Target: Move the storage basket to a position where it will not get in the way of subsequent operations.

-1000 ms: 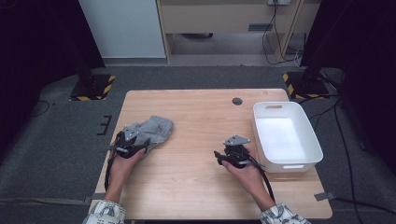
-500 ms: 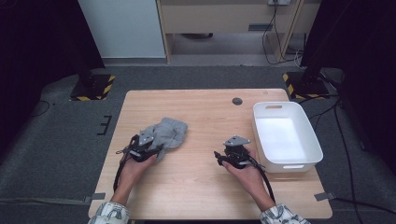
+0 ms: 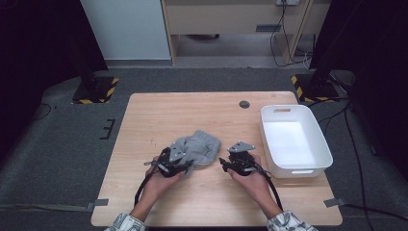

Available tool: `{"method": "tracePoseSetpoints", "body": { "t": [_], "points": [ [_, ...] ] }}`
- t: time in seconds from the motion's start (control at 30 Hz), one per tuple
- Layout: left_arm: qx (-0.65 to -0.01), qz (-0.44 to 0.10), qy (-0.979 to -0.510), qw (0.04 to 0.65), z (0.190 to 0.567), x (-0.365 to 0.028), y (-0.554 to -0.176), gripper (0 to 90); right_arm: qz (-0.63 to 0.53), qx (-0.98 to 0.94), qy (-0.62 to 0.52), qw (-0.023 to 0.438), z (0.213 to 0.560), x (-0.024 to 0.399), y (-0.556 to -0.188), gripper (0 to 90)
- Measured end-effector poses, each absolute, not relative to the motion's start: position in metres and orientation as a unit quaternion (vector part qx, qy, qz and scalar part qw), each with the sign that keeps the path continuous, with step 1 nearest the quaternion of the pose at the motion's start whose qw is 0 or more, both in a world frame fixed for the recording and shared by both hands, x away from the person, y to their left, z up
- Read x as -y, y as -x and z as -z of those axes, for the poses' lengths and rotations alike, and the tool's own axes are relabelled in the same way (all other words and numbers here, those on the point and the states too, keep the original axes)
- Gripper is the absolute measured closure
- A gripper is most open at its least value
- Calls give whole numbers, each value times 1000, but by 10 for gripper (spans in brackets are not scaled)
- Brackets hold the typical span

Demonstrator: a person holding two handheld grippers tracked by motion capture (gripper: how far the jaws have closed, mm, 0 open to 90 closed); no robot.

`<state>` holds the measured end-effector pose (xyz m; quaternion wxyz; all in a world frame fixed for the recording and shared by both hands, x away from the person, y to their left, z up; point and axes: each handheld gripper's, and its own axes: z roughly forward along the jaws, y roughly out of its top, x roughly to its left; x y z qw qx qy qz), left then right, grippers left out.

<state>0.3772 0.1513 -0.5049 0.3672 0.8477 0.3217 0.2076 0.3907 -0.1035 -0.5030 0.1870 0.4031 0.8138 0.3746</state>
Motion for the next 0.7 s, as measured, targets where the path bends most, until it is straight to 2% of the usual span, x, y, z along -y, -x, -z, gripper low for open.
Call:
{"method": "tracePoseSetpoints", "body": {
  "t": [0.3, 0.6, 0.7],
  "points": [
    [-302, -198, -854, 374, 502, -128, -367, 521, -364, -820, -410, 166, 509, 101, -392, 456],
    [-290, -238, -826, 421, 478, -132, -364, 323, -366, -820, -415, 148, 519, 106, -401, 730],
    [-289, -240, -826, 421, 473, -126, -374, 280, -371, -819, -414, 142, 520, 108, -402, 786]
  ]
}}
